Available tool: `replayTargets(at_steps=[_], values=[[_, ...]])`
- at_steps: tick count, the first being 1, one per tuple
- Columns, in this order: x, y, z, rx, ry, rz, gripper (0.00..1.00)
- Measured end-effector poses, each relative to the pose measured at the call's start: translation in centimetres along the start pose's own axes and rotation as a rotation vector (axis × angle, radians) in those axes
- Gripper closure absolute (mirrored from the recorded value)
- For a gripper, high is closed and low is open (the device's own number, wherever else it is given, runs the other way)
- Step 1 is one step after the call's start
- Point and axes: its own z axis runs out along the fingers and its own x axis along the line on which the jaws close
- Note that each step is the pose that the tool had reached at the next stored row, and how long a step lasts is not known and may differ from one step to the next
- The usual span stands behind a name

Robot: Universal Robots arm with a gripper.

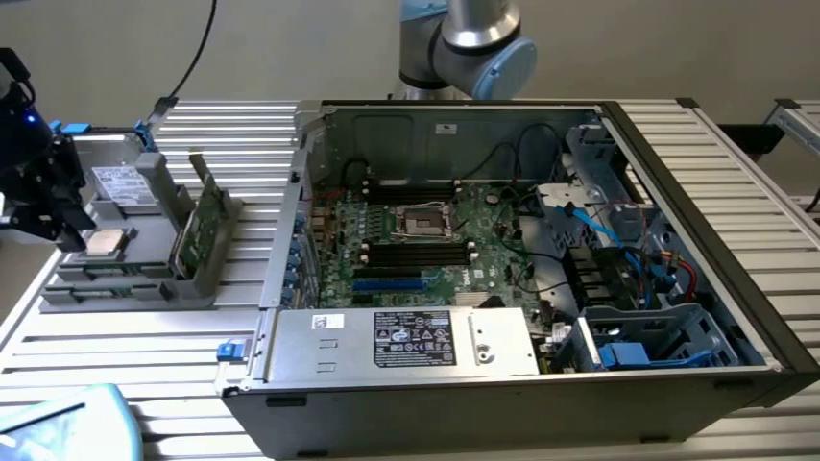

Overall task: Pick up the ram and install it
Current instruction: 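Pick up the ram and move it above insertion slot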

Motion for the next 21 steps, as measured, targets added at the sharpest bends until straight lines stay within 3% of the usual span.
replayTargets(at_steps=[10, 21], values=[[0.8, 0.02, 1.81, 0.0005, -0.0004, 0.012, 0.63], [1.0, -0.04, 3.81, 0.0013, -0.0012, 0.034, 0.63]])
